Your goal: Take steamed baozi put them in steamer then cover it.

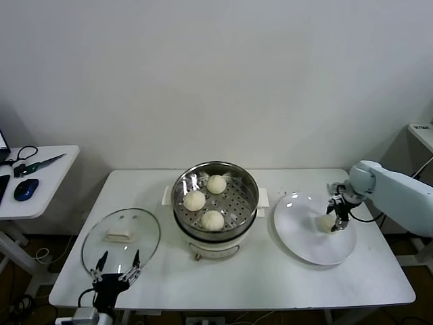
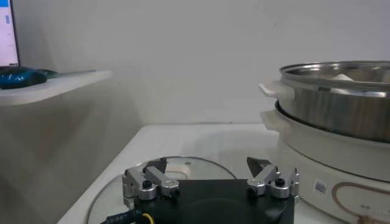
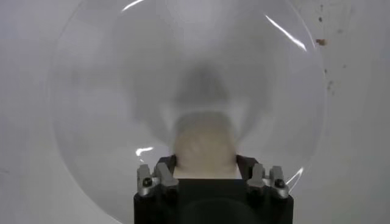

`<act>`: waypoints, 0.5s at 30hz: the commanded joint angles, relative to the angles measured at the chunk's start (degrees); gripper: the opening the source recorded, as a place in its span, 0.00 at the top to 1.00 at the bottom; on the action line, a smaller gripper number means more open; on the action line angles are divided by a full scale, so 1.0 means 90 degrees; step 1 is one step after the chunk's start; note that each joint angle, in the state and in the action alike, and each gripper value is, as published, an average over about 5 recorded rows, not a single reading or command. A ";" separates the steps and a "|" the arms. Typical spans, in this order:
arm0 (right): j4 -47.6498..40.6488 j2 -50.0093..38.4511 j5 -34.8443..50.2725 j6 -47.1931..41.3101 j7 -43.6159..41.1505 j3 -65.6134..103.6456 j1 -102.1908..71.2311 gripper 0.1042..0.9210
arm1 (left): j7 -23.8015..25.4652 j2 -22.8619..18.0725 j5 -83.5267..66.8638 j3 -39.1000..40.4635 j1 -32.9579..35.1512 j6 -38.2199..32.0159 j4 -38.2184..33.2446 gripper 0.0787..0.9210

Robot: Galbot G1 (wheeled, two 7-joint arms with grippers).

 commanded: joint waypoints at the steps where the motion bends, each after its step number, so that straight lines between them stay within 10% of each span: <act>1: 0.0241 -0.0039 0.0187 -0.0035 -0.0049 -0.0366 0.0475 0.32 | 0.0003 0.0000 0.0003 0.0001 0.0003 0.0004 0.0001 0.12; 15: 0.2465 0.0282 0.2642 -0.0464 -0.0247 -0.3283 0.4610 0.35 | 0.0007 0.0008 0.0000 -0.0037 -0.0012 0.0094 -0.0067 0.12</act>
